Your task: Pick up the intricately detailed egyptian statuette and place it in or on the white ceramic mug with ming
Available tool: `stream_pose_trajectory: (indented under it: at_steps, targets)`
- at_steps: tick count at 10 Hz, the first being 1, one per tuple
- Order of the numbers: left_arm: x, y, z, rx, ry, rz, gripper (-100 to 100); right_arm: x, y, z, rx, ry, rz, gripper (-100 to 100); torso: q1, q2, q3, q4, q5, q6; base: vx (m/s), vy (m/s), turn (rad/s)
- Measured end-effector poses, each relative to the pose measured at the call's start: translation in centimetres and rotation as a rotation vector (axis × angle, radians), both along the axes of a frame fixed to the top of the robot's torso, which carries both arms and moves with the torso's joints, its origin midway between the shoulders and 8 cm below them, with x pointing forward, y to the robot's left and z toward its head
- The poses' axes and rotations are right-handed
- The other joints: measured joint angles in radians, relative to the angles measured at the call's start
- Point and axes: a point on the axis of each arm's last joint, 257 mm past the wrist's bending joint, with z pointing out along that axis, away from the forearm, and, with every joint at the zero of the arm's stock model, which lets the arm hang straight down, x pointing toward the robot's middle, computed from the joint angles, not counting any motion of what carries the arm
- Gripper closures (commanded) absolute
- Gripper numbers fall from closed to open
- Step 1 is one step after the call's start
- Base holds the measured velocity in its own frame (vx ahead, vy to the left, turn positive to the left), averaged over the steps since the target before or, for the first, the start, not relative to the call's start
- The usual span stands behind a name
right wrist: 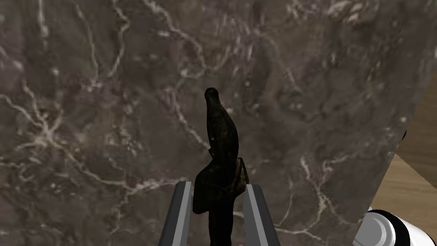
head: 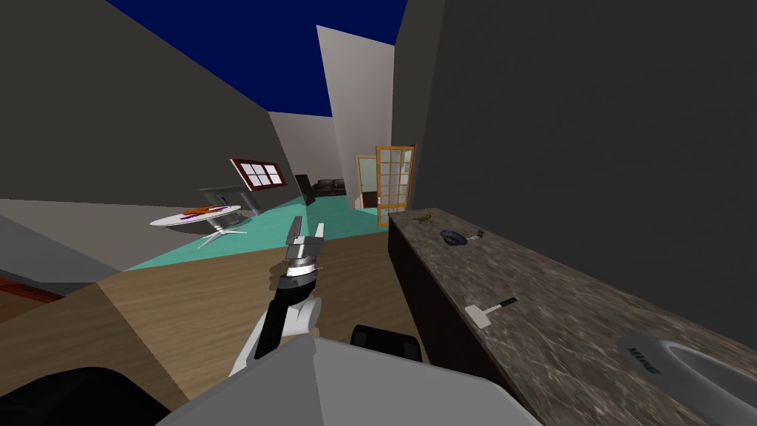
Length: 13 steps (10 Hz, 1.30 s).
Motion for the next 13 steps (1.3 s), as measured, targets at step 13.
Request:
stream_pose_trajectory:
  at_steps: [13]
  targets:
    - [0.0, 0.0, 0.0, 0.0, 0.0, 0.0, 0, 5.3, -8.0, 7.0, -0.114, 0.029, 0.009, 100, -0.007, 0.0, 0.0, 0.0, -0.001, -0.002, -0.026, -0.031, 0.087]
